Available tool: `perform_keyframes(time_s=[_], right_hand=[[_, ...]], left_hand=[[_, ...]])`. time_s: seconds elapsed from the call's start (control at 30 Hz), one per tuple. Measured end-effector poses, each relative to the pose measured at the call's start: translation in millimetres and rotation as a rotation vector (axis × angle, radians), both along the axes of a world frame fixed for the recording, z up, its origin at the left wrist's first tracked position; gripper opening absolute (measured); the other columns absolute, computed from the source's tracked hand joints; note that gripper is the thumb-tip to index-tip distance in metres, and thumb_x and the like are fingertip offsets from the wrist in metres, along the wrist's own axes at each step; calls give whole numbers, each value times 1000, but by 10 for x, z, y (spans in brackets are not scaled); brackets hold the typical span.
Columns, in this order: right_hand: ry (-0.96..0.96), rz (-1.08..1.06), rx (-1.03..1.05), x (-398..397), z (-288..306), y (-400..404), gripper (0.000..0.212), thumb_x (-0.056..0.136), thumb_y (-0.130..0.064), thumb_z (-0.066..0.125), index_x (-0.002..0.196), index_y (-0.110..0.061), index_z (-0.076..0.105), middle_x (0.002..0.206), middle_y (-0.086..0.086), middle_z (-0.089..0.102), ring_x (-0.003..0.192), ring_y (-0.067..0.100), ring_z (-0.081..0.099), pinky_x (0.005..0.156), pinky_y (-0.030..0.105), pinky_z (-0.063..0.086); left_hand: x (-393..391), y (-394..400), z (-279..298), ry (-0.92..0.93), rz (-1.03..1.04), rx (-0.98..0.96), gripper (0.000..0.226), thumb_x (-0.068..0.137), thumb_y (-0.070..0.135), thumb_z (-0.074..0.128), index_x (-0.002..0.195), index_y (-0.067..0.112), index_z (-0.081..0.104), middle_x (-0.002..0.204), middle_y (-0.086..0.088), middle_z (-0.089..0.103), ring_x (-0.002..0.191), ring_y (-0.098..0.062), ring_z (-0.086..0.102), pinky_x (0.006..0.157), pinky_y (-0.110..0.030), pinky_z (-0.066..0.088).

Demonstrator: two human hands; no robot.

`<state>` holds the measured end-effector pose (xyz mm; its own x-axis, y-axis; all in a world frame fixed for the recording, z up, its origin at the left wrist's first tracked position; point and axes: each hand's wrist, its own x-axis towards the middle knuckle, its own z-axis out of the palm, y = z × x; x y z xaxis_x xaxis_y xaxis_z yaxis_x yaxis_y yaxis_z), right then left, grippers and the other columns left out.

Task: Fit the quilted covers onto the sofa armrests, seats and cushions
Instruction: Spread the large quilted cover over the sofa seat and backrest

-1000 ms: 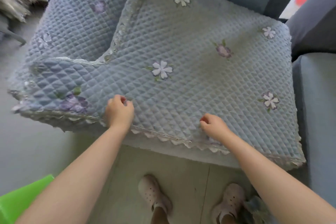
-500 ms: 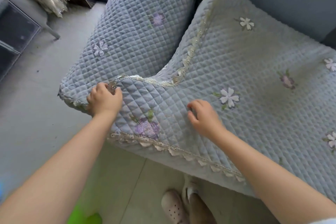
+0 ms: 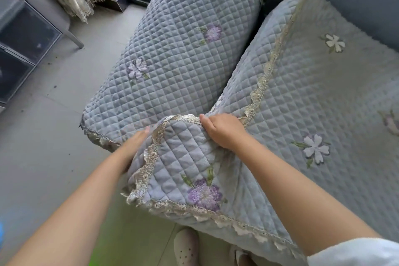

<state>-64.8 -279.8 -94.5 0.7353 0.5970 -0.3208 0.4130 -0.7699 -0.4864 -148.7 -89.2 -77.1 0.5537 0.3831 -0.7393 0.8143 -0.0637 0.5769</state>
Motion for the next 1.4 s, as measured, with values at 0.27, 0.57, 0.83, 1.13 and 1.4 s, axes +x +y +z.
perform_keyframes(time_s=[0.27,0.57,0.83,1.13,1.4], right_hand=[[31,40,-48,-657,-47,-245,53,95,-43,15,54,-14,31,55,1,41,68,25,45,58,33,26],[-69,73,-96,-1157,-685,-141,53,91,-35,16,78,-3,56,88,16,64,86,31,57,75,35,36],[171,190,-396,-1423,-1347,127,46,98,-37,25,121,-5,48,126,14,51,119,26,44,104,35,26],[101,186,-556,-1379,-1492,269,49,97,-40,23,122,-7,49,128,11,50,125,22,38,109,46,14],[52,225,-509,-1163,-1651,208,50,98,-40,21,114,-5,53,116,10,60,124,23,43,114,49,-8]], left_hand=[[-907,-112,-452,218,-123,-171,86,70,84,32,131,25,43,131,3,48,123,-21,46,108,-38,33],[-1367,-71,-1063,371,7,-240,69,90,61,26,138,12,38,135,-17,49,123,-33,47,90,-32,38],[-1660,-69,-1668,517,-75,-94,56,100,40,15,145,7,20,150,-15,27,137,-29,29,110,-39,26],[-1652,199,-1825,448,-185,-50,58,97,47,24,141,11,26,144,-14,36,131,-30,37,106,-40,31],[-1297,43,-1793,141,-194,9,46,96,39,37,136,16,35,139,-8,42,126,-27,41,88,-26,30]])
